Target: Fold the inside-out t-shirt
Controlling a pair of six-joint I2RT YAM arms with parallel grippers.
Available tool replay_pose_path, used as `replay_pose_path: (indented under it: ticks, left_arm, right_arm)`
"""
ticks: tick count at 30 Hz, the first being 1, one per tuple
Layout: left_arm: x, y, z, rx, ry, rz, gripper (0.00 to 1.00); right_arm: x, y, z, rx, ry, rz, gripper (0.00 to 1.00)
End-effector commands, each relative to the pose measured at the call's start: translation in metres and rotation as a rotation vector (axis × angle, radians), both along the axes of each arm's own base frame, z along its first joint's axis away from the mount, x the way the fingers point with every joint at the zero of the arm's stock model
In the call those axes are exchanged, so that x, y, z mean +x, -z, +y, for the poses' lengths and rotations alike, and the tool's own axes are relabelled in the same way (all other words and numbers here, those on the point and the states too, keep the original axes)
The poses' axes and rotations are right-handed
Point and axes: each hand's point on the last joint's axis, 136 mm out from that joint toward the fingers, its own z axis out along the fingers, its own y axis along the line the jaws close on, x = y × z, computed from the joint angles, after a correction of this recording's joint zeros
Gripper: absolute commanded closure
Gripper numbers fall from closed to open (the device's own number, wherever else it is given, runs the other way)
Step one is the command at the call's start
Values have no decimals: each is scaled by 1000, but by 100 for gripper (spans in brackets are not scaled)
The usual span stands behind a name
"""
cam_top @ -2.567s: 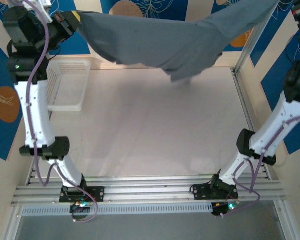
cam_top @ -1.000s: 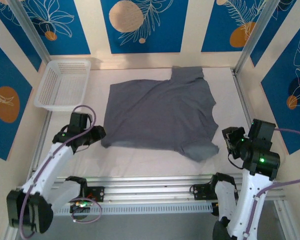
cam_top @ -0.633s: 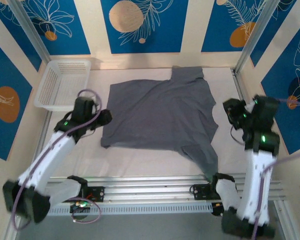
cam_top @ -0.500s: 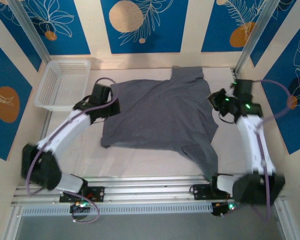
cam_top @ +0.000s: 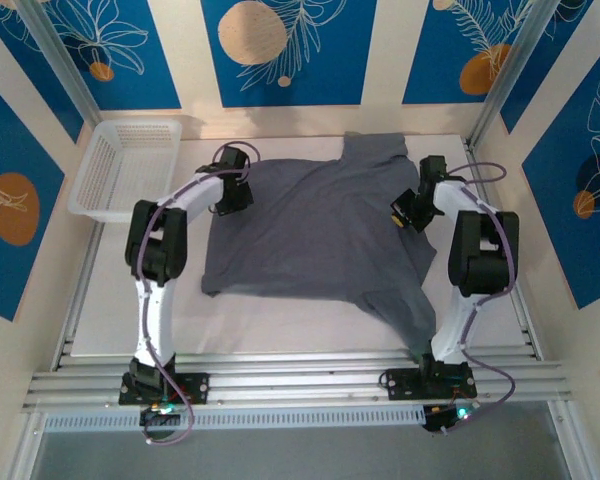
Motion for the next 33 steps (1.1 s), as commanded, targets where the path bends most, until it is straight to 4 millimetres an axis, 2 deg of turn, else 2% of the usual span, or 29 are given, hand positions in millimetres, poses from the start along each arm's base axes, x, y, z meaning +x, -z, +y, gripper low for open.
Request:
replay_pose_path:
  ticks: [1, 5, 11, 14, 16, 18, 20, 22, 25, 28, 31, 33]
  left_arm:
    - [19, 13, 3, -48, -53, 23, 100]
    - [36, 24, 6, -90, -81, 43, 100]
    - [57, 16, 12, -162, -119, 4, 100]
    - [69, -3, 8, -231, -98, -38, 96]
    - [72, -32, -1, -280, -53, -93, 86]
    - [68, -69, -14, -335, 11, -162, 75]
    - [53, -107, -25, -366, 73, -232, 66]
    - [26, -139, -32, -372, 125, -294, 58]
    - [-23, -164, -31, -333, 155, -332, 52]
    - [-77, -164, -25, -294, 165, -314, 48]
    - [-124, -150, -25, -266, 219, -272, 41]
    - [-147, -129, -26, -240, 240, -209, 40]
  right_arm:
    - [15, 12, -6, -6, 47, 55, 100]
    - [39, 27, 2, 10, 6, 92, 100]
    - [94, 32, 5, 18, -20, 20, 100]
    - [123, 10, 8, 31, -67, -41, 100]
    - [134, -24, 10, 10, -121, -108, 100]
    - [133, -65, 10, -21, -182, -176, 100]
    - [118, -102, 5, -58, -223, -226, 100]
    - [89, -132, -2, -44, -235, -279, 100]
    - [29, -153, -22, 2, -170, -348, 82]
    - [-35, -143, -41, 74, -63, -397, 64]
    - [-91, -111, -48, 94, 14, -339, 56]
    - [-119, -85, -45, 98, 23, -248, 55]
